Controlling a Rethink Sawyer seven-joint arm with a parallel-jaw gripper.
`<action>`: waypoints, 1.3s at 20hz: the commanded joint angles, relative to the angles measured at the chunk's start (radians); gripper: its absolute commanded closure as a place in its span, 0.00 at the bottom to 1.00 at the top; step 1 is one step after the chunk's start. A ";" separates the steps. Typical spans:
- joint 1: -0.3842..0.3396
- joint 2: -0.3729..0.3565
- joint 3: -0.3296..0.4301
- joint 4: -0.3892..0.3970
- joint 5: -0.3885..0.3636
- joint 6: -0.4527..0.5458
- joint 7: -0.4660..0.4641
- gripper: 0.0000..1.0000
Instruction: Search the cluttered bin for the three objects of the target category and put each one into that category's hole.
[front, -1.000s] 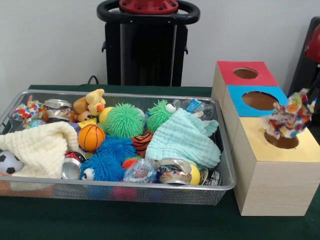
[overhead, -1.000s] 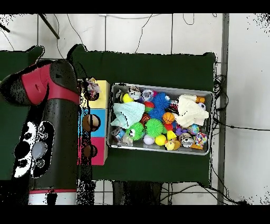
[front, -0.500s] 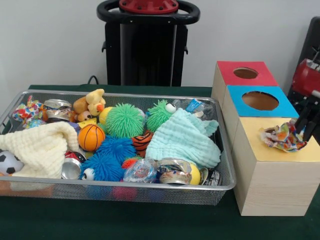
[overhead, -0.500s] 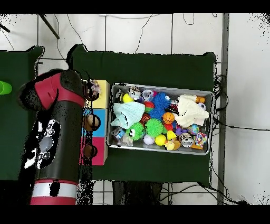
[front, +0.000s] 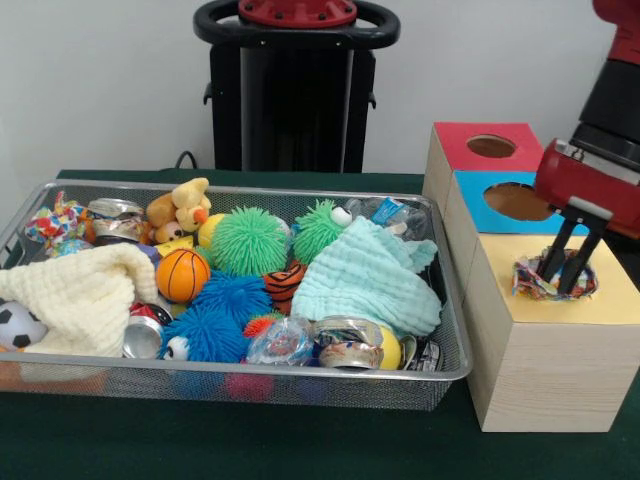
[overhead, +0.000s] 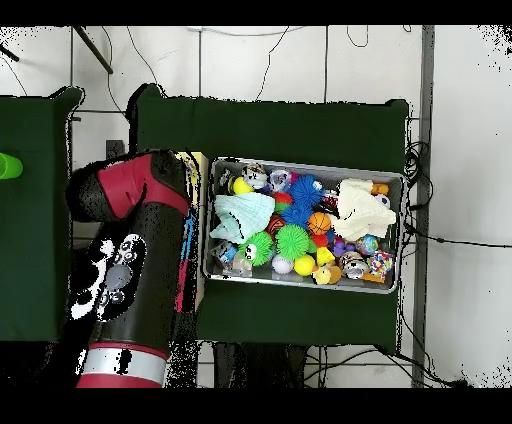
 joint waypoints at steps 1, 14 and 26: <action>-0.079 -0.051 0.111 0.252 0.031 -0.070 0.076 1.00; -0.025 -0.012 0.062 0.253 -0.032 -0.108 0.068 1.00; 0.033 0.030 0.010 0.193 0.001 -0.042 0.114 1.00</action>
